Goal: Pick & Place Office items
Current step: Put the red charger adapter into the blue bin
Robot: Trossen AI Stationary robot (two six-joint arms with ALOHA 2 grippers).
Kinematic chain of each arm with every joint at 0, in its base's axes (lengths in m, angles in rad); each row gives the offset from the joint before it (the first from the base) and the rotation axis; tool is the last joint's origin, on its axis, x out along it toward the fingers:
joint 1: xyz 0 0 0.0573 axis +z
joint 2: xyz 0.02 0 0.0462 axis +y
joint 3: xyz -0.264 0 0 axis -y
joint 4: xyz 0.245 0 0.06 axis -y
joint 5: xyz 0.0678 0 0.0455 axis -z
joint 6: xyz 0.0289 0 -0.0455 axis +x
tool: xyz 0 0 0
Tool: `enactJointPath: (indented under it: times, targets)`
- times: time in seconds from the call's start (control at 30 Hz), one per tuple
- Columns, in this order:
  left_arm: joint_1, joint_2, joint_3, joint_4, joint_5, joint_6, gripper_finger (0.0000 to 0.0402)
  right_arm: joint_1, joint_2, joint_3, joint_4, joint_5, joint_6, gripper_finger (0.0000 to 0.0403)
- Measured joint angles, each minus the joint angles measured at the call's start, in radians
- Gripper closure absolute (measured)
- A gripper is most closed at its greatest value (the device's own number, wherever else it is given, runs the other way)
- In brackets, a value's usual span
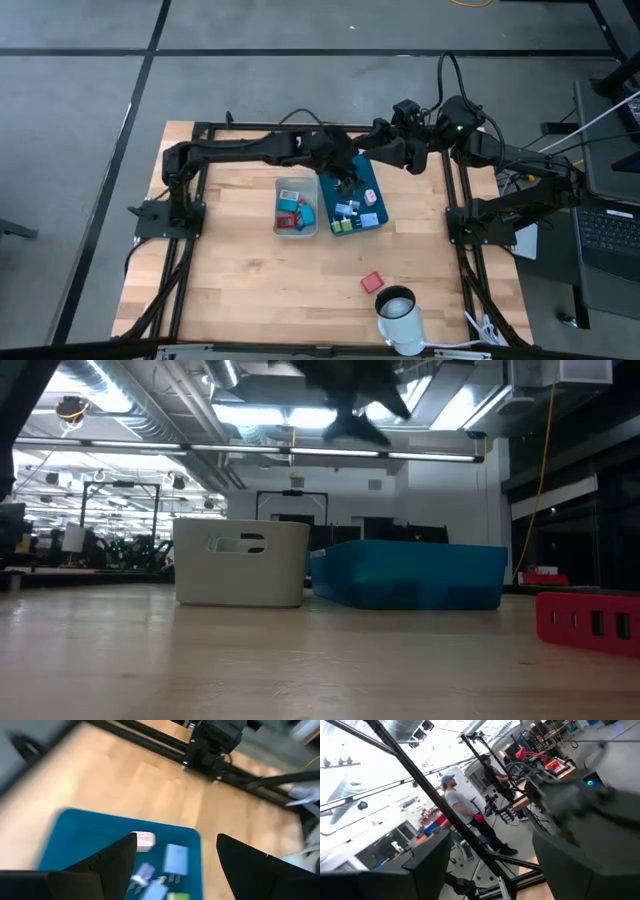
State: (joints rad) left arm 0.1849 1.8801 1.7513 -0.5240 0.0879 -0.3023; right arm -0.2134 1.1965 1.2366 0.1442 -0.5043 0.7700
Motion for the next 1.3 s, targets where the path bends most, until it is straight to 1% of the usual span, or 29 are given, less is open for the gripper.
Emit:
enactJointPath:
  times: [0.07, 0.13, 0.23, 0.3, 0.4, 0.47, 0.6, 0.67, 0.73, 0.8, 0.83, 0.87, 1.0, 1.07, 1.13, 1.23, 1.27, 1.3]
  targets:
    - [-0.018, 0.000, 0.101, -0.128, -0.057, 0.076, 0.0133, 0.010, 0.000, 0.000, 0.013, 0.003, -0.002, 0.0119]
    - [-0.033, 0.000, 0.204, -0.265, -0.112, 0.119, 0.0133, 0.022, 0.000, 0.000, 0.028, 0.005, -0.013, 0.0119]
    - [-0.051, -0.001, 0.348, -0.424, -0.195, 0.121, 0.0133, 0.034, 0.000, 0.000, 0.027, 0.108, 0.007, 0.0119]
    - [-0.067, -0.001, 0.450, -0.502, -0.257, 0.115, 0.0133, 0.034, 0.000, 0.000, 0.018, 0.176, 0.011, 0.0119]
    - [-0.114, -0.007, 0.568, -0.573, -0.333, 0.059, 0.0133, 0.034, 0.010, 0.001, -0.077, 0.253, -0.008, 0.0119]
    - [-0.161, -0.007, 0.605, -0.636, -0.391, -0.021, 0.0133, 0.034, 0.015, -0.001, -0.197, 0.264, -0.014, 0.0119]
    - [-0.279, -0.009, 0.600, -0.755, -0.497, -0.161, 0.0133, 0.034, 0.024, 0.000, -0.306, 0.178, 0.004, 0.0119]
    - [-0.346, -0.017, 0.602, -0.759, -0.530, -0.235, 0.0134, 0.044, 0.024, 0.000, -0.351, 0.155, -0.005, 0.0119]
    - [-0.416, -0.029, 0.602, -0.751, -0.578, -0.321, 0.0137, 0.074, 0.023, 0.000, -0.442, 0.153, -0.008, 0.0119]
    - [-0.483, -0.034, 0.602, -0.710, -0.664, -0.396, 0.0139, 0.114, 0.024, 0.000, -0.527, 0.180, -0.008, 0.0119]
    - [-0.516, -0.035, 0.602, -0.695, -0.720, -0.429, 0.0141, 0.137, 0.024, -0.006, -0.535, 0.187, -0.017, 0.0119]
    - [-0.547, -0.037, 0.602, -0.687, -0.776, -0.459, 0.0141, 0.158, 0.027, -0.014, -0.518, 0.183, -0.023, 0.0119]
    - [-0.646, -0.047, 0.602, -0.684, -0.989, -0.559, 0.0142, 0.216, 0.078, -0.034, -0.340, 0.082, -0.013, 0.0119]
    - [-0.678, -0.047, 0.602, -0.684, -1.075, -0.566, 0.0142, 0.252, 0.118, -0.034, -0.239, 0.088, 0.001, 0.0119]
    - [-0.704, -0.046, 0.602, -0.684, -1.123, -0.567, 0.0142, 0.274, 0.176, -0.032, -0.142, 0.109, -0.010, 0.0119]
    - [-0.740, -0.046, 0.602, -0.686, -1.142, -0.567, 0.0142, 0.283, 0.271, -0.033, 0.012, 0.217, -0.038, 0.0119]
    - [-0.750, -0.045, 0.602, -0.693, -1.143, -0.567, 0.0142, 0.280, 0.299, -0.025, 0.070, 0.257, -0.021, 0.0119]
    - [-0.760, -0.045, 0.602, -0.702, -1.144, -0.567, 0.0142, 0.275, 0.327, -0.012, 0.126, 0.276, 0.012, 0.0119]
